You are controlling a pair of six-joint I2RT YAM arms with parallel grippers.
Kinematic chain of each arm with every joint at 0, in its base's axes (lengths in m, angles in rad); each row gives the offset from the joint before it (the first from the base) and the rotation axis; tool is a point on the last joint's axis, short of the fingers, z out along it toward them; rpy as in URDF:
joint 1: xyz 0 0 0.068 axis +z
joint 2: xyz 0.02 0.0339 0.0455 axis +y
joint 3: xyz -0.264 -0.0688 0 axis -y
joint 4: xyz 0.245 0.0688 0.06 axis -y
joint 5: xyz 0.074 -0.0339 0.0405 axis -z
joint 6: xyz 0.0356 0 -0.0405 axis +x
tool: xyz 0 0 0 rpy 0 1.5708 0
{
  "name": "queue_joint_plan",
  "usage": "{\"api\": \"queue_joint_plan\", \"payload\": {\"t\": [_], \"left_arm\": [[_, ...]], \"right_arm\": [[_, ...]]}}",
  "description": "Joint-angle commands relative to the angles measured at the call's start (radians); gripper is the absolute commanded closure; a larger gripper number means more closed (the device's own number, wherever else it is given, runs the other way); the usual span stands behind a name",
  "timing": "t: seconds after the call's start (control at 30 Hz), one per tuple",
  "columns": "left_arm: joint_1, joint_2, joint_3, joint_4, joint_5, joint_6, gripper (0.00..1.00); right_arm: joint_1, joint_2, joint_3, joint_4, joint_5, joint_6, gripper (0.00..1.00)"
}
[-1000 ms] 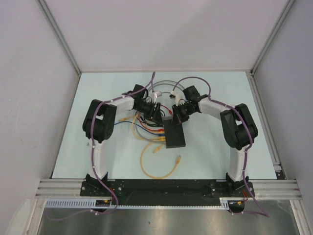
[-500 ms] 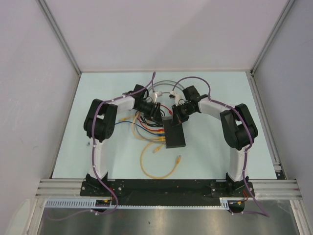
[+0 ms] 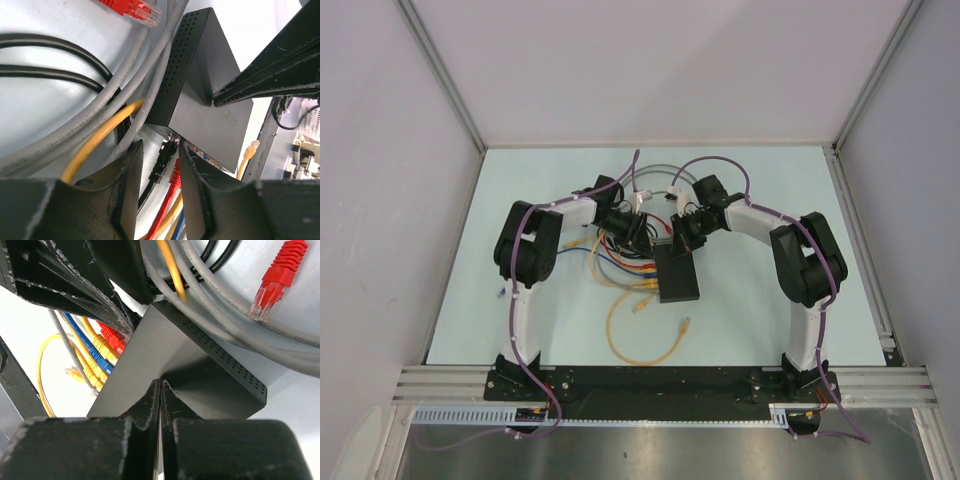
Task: Pull the plug from the switch port
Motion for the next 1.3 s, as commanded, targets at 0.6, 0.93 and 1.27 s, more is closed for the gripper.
{"api": "queue_joint_plan", "payload": {"t": [0.6,0.93,1.27], "left_arm": [[-0.028,0.087,0.140,-0.164,0.086,0.148,1.00],[-0.029,0.104,0.150,-0.204,0.109,0.180,1.00],[-0.032,0.081,0.058,-0.207,0.095,0.242,1.00]], "right_arm": [[0.036,0.047,-0.022,-0.008,0.177,-0.068,1.00],[0.042,0.047,-0.022,-0.016,0.177,-0.080,1.00],[0.043,0.041,-0.022,-0.022,0.187,-0.090,1.00]]}}
